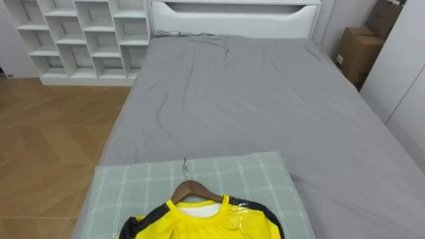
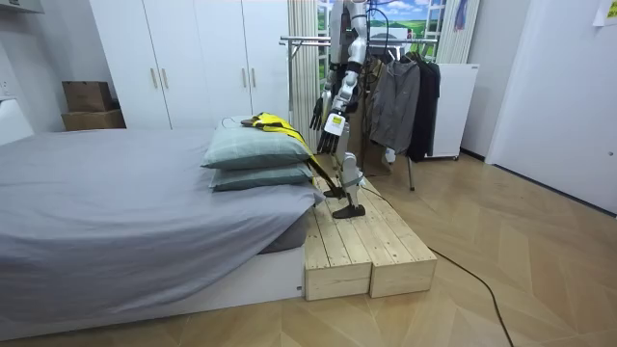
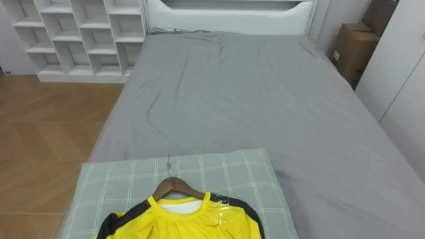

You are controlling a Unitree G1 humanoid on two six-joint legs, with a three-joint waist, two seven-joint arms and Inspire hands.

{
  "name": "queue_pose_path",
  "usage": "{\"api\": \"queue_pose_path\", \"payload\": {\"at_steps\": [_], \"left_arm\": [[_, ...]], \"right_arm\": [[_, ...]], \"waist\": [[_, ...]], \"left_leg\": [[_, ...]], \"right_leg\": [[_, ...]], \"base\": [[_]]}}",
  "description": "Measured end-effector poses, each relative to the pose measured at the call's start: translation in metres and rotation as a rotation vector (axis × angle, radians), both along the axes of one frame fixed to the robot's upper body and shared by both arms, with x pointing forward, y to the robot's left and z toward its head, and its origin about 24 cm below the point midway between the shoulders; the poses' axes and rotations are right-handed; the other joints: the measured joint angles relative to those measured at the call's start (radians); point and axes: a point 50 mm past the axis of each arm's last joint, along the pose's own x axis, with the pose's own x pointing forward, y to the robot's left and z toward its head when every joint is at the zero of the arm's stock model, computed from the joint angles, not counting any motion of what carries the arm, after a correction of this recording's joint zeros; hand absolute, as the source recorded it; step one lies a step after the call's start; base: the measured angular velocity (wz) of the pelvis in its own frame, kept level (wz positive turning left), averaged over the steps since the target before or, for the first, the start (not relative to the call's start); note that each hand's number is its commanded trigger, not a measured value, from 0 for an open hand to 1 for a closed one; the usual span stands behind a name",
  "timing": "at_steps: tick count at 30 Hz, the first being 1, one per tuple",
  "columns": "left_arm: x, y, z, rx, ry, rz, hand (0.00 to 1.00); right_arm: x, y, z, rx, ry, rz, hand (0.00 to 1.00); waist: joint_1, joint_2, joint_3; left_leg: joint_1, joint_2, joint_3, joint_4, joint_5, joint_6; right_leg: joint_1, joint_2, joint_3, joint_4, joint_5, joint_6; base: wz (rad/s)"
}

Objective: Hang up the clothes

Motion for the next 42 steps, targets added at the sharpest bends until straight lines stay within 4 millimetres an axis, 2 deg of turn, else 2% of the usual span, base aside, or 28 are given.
{"api": "queue_pose_path", "payload": {"at_steps": [19,25,30,42], "left_arm": [[-0.001,0.002,0.000,0.034,0.000,0.011,0.00],[-0.010,0.009,0.001,0.081,0.012,0.054,0.00],[-0.016,0.016,0.003,0.147,0.008,0.107,0.00],[-0.006,0.032,0.014,0.359,-0.106,0.230,0.00]], "right_arm": [[0.005,-0.001,0.001,-0.020,-0.013,0.029,0.00],[0.004,-0.002,0.001,-0.023,-0.013,0.015,0.00],[0.002,-0.005,0.001,-0.037,-0.015,-0.013,0.00],[-0.001,-0.007,0.001,-0.062,-0.011,-0.023,0.00]], "waist": [[-0.001,0.004,0.0011],[-0.003,0.006,0.0015],[-0.003,0.010,0.0022],[-0.002,0.012,0.0046]], "left_leg": [[0.000,0.000,0.001,0.001,0.000,0.000],[0.001,0.000,0.000,0.003,0.000,0.000],[0.002,0.000,0.000,0.004,0.000,0.000],[0.021,-0.002,-0.020,0.002,0.000,0.000]], "right_leg": [[0.000,0.000,-0.003,0.001,0.001,-0.001],[0.002,-0.001,-0.008,0.001,0.001,-0.001],[0.004,-0.001,-0.008,0.001,0.001,-0.001],[0.030,-0.001,-0.022,-0.001,0.001,-0.001]], "base": [[0.00],[0.00],[0.00],[0.03]]}}
